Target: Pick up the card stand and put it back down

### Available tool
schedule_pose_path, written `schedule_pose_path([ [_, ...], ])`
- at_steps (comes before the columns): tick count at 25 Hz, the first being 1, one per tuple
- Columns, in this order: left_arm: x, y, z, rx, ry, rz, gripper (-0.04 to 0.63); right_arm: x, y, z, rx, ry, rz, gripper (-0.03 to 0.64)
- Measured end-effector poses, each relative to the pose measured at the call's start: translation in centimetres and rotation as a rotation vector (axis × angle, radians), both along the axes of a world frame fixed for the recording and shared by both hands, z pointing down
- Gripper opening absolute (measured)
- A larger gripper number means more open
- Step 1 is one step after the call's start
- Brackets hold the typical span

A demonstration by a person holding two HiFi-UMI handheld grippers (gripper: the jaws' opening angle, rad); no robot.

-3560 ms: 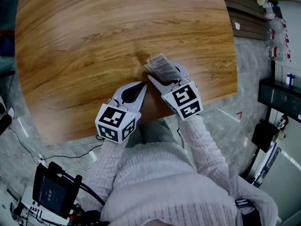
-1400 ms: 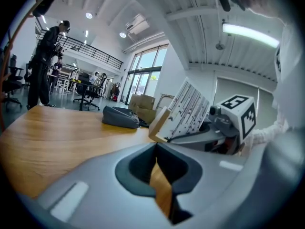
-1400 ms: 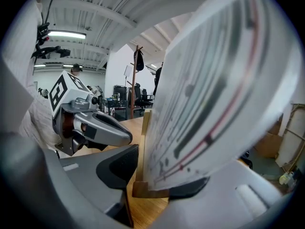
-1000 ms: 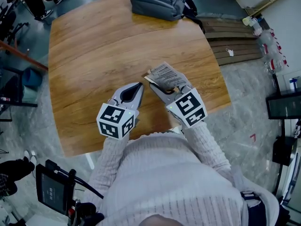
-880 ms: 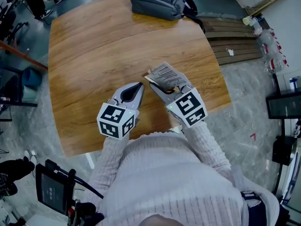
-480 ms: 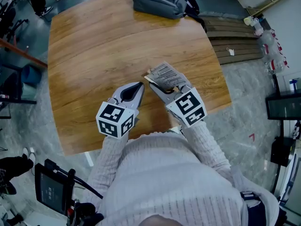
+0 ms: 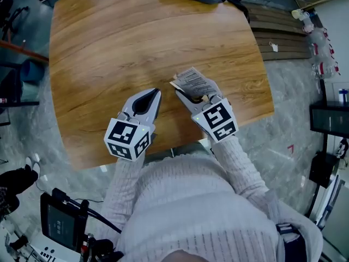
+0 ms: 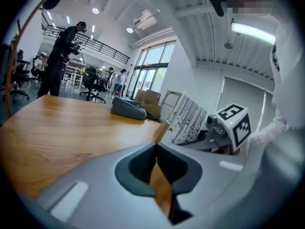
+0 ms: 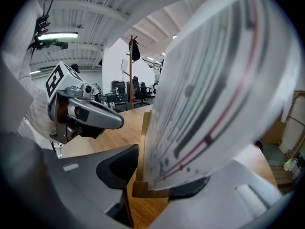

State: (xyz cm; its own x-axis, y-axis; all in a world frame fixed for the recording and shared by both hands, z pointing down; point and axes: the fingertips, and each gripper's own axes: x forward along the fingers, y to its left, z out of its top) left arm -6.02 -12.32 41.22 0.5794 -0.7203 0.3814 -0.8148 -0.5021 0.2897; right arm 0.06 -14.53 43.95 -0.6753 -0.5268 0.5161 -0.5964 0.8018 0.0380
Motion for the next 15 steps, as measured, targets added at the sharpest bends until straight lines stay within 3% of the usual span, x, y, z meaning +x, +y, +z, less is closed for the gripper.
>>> schedule_pose_path([
  [15, -1.1, 3.3, 3.6, -0.138, 0.024, -0.026, 0.008, -1.2, 2.0, 5.6, -0.104, 0.091, 0.006, 0.189],
])
